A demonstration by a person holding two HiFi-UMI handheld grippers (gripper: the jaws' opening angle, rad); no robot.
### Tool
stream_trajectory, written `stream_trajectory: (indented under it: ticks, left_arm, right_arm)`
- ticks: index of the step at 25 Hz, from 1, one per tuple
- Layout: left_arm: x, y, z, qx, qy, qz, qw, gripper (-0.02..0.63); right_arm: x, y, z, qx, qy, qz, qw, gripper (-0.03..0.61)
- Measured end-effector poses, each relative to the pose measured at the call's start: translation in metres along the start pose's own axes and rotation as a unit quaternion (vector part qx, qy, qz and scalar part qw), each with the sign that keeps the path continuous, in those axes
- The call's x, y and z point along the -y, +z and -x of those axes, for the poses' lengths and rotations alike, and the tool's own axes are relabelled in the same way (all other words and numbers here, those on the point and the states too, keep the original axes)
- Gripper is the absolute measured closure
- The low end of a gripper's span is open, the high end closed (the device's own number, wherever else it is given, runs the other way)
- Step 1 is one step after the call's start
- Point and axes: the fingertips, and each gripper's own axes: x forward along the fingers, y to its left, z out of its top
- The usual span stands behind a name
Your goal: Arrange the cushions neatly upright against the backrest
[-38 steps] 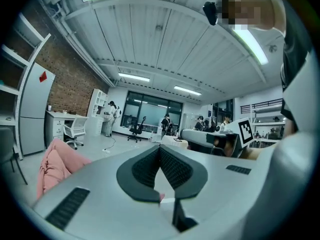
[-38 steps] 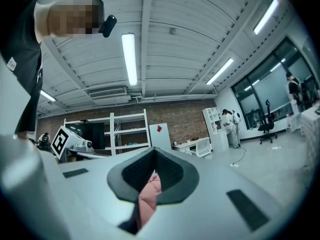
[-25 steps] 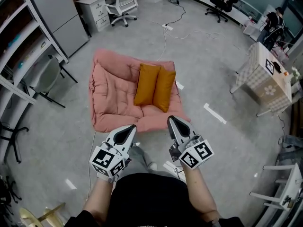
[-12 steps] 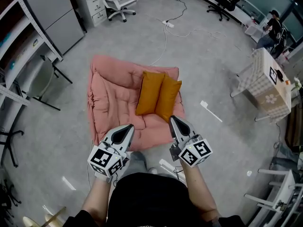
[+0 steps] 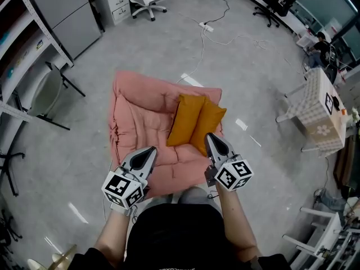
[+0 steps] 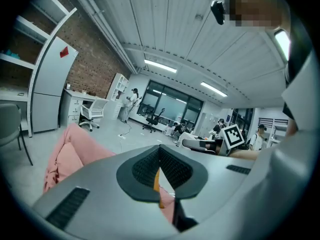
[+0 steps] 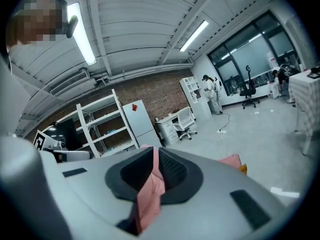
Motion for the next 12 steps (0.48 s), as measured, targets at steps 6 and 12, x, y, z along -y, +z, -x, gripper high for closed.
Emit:
stream_trajectory:
  ticks: [6, 12]
  left_arm:
    - [-0.012, -0.007, -0.012, -0.007, 0.038, 0.014, 0.9991, 0.601]
    - [-0.014, -0.017, -0.016, -0.013, 0.113, 0.016, 0.9933, 0.601]
  right_arm:
    - [0.032, -0.009, -0.036, -0.044, 0.013, -0.020, 0.999, 0.490]
    - [0.091, -0.044, -0.078, -0.115, 0.024, -0.038, 0.992, 0.407]
